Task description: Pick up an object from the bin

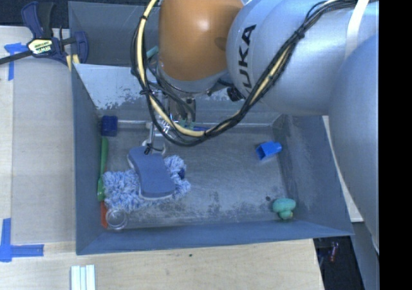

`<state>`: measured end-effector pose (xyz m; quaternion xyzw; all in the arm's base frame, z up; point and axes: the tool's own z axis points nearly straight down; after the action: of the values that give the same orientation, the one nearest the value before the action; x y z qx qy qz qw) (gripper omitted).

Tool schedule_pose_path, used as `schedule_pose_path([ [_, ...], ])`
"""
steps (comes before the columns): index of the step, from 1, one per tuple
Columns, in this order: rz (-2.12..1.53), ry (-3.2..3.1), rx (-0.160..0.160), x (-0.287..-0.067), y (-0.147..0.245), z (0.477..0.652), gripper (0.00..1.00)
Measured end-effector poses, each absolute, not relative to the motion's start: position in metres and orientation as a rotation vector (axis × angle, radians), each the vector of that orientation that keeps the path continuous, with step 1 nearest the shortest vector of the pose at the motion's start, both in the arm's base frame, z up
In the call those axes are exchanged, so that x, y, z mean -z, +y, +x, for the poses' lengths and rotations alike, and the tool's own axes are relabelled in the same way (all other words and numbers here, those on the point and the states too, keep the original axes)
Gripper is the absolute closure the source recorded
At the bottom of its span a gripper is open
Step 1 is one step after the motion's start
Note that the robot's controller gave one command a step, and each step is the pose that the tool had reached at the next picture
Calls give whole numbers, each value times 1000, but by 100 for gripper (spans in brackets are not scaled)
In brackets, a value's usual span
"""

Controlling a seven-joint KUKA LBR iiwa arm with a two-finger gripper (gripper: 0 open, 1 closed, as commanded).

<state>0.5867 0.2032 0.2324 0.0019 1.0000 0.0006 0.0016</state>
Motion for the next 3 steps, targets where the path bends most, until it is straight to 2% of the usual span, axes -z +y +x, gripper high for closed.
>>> schedule_pose_path([
  [1, 6, 3138, -2, -232, 203, 587, 0],
  [2, -13, 3142, 0, -188, 180, 539, 0],
  [3, -33, 3127, -6, -185, 175, 526, 0],
])
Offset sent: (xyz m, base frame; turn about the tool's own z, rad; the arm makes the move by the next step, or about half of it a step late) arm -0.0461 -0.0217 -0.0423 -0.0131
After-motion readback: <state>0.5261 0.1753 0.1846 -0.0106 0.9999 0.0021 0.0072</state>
